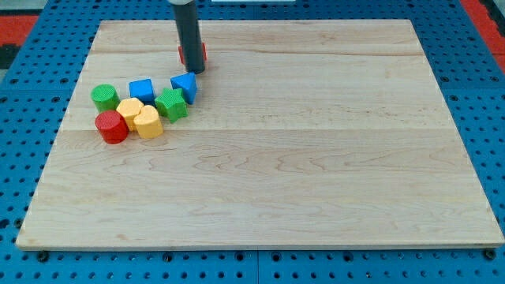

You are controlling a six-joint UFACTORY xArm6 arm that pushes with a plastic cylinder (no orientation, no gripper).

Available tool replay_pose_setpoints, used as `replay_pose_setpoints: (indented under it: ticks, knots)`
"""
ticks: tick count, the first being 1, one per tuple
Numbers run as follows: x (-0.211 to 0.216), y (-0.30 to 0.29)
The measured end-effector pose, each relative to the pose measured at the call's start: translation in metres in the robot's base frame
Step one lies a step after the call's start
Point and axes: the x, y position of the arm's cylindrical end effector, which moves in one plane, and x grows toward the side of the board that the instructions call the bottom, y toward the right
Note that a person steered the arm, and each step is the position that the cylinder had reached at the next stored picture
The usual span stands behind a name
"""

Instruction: Move the red star to the top center of the board

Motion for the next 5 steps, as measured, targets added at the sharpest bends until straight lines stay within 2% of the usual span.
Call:
replay_pose_setpoints:
  ticks: [1,2,3,5]
  knots:
    - [-0.020,-0.014]
    - [-0.020,-0.071]
    - [-0.046,-0.054]
    - [-0.056,0.056]
